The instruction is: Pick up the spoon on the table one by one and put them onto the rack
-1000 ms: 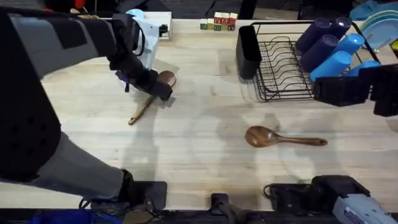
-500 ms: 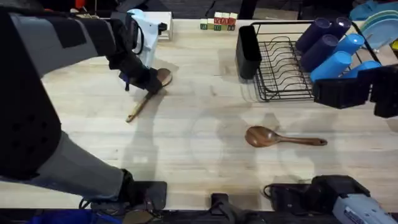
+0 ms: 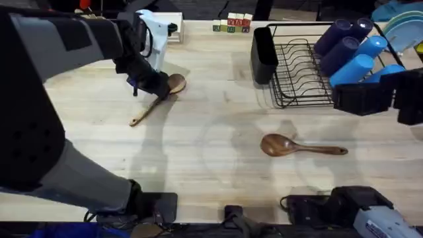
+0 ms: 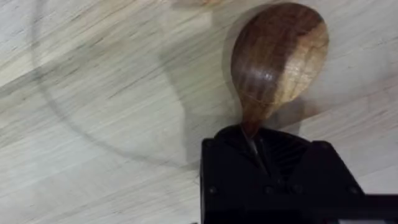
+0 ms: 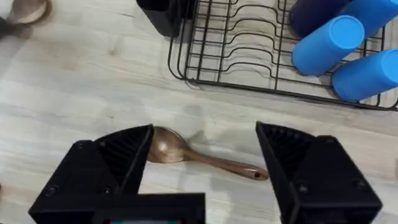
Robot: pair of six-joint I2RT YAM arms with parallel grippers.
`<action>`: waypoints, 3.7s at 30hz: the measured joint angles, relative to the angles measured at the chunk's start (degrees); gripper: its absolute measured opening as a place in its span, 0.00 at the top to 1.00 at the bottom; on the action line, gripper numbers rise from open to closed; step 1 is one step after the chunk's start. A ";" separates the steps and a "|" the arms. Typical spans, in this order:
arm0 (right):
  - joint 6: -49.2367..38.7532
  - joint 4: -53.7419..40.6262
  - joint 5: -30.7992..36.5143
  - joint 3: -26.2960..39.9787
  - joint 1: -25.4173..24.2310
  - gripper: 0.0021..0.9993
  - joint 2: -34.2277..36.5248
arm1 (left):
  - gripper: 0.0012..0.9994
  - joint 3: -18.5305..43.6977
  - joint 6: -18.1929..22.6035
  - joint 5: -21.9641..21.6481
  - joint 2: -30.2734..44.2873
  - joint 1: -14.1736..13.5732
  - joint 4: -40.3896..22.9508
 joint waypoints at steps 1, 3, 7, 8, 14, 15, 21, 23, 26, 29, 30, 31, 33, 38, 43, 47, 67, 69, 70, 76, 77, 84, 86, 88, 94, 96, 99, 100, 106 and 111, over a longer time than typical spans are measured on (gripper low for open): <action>0.01 0.00 0.00 0.00 0.00 0.00 0.00 | 0.96 0.00 -0.21 0.00 0.00 -0.02 0.01; -0.01 0.00 0.00 0.00 0.00 0.00 0.00 | 0.96 0.15 -0.65 0.02 0.02 -0.02 -0.16; -0.01 0.00 0.00 0.00 0.00 0.00 0.00 | 0.96 1.53 -1.95 0.18 0.98 -0.02 -1.34; 0.01 0.00 0.00 0.00 0.00 0.00 0.00 | 0.96 1.84 -2.43 0.39 1.15 -0.02 -1.44; -0.01 0.00 0.00 0.00 0.00 0.00 0.00 | 0.96 3.31 -4.37 3.38 1.71 -0.58 -1.50; -0.02 0.00 0.00 0.00 0.00 0.00 0.00 | 0.96 3.61 -4.56 3.83 1.57 -0.94 -1.46; -0.02 0.02 0.00 0.00 0.00 0.00 0.00 | 0.96 3.82 -5.37 4.52 -1.12 -3.57 -1.26; -0.02 0.02 0.00 0.00 0.00 0.00 0.00 | 0.96 3.89 -5.56 4.54 -2.13 -4.82 -1.26; -0.02 0.07 0.00 0.00 0.00 0.00 0.00 | 0.96 4.03 -5.60 4.58 -3.48 -6.94 -1.28; -0.02 0.29 0.00 0.00 0.00 0.00 0.00 | 0.96 4.69 -5.62 4.77 -4.39 -9.10 -1.31; -0.02 0.32 0.00 0.00 0.00 0.00 0.00 | 0.96 5.09 -5.62 4.89 -4.65 -9.78 -1.34; -0.02 0.33 0.00 0.00 0.00 0.00 0.00 | 0.96 5.54 -5.62 5.02 -4.85 -10.36 -1.39; -0.02 0.35 0.00 0.00 0.00 0.00 0.00 | 0.96 6.65 -5.64 5.28 -5.31 -11.46 -1.45; -0.02 0.35 0.00 0.00 0.00 0.00 0.00 | 0.96 10.99 -6.46 7.90 -5.86 -12.54 -0.75; -0.04 0.35 0.00 0.00 0.00 0.00 0.00 | 0.96 13.81 -9.56 13.82 -6.25 -12.54 4.94; -0.02 0.36 0.00 0.00 0.00 0.00 0.00 | 0.96 13.99 -13.34 19.90 -6.47 -12.56 11.77; -0.02 0.37 0.00 0.00 0.00 0.00 0.00 | 0.96 13.99 -21.97 30.82 -6.47 -21.78 46.21; -0.02 0.37 0.00 0.00 0.00 0.00 0.00 | 0.96 13.99 -23.09 30.58 -6.48 -22.61 48.43; -0.02 0.37 0.00 0.00 0.00 0.00 0.00 | 0.96 13.99 -23.54 30.33 -6.47 -23.03 49.50; -0.02 0.37 0.00 0.00 0.00 0.00 0.00 | 0.96 13.99 -24.82 27.88 -6.47 -25.50 53.85; -0.02 0.37 0.00 0.00 0.00 0.00 0.00 | 0.96 13.99 -24.91 27.78 -6.45 -25.87 54.76; -0.02 0.37 0.00 0.00 0.00 0.00 0.00 | 0.96 13.99 -27.76 27.59 -3.57 -27.67 62.21; -0.02 0.37 0.00 0.00 0.00 0.00 0.00 | 0.96 13.99 -29.54 27.57 -1.67 -27.67 64.62; -0.02 0.37 0.00 0.00 0.00 0.00 0.00 | 0.96 13.99 -31.40 27.39 0.27 -27.65 66.82; -0.02 0.37 0.00 0.00 0.00 0.00 0.00 | 0.96 13.99 -34.64 26.89 4.52 -27.62 70.09; -0.02 0.37 0.00 0.00 0.00 0.00 0.00 | 0.96 13.99 -35.08 26.75 5.36 -27.60 70.69; -0.04 0.37 0.00 0.00 0.00 0.00 0.00 | 0.96 13.99 -35.35 26.73 6.54 -27.62 71.20; -0.02 0.37 0.00 0.00 0.00 0.00 0.00 | 0.96 13.99 -35.39 26.73 6.90 -27.62 71.22; -0.02 0.37 0.00 0.00 0.00 0.00 0.00 | 0.96 13.99 -35.61 26.73 9.50 -27.62 71.21; -0.04 0.37 0.00 0.00 0.00 0.00 0.00 | 0.96 13.99 -35.61 26.66 11.61 -27.60 68.59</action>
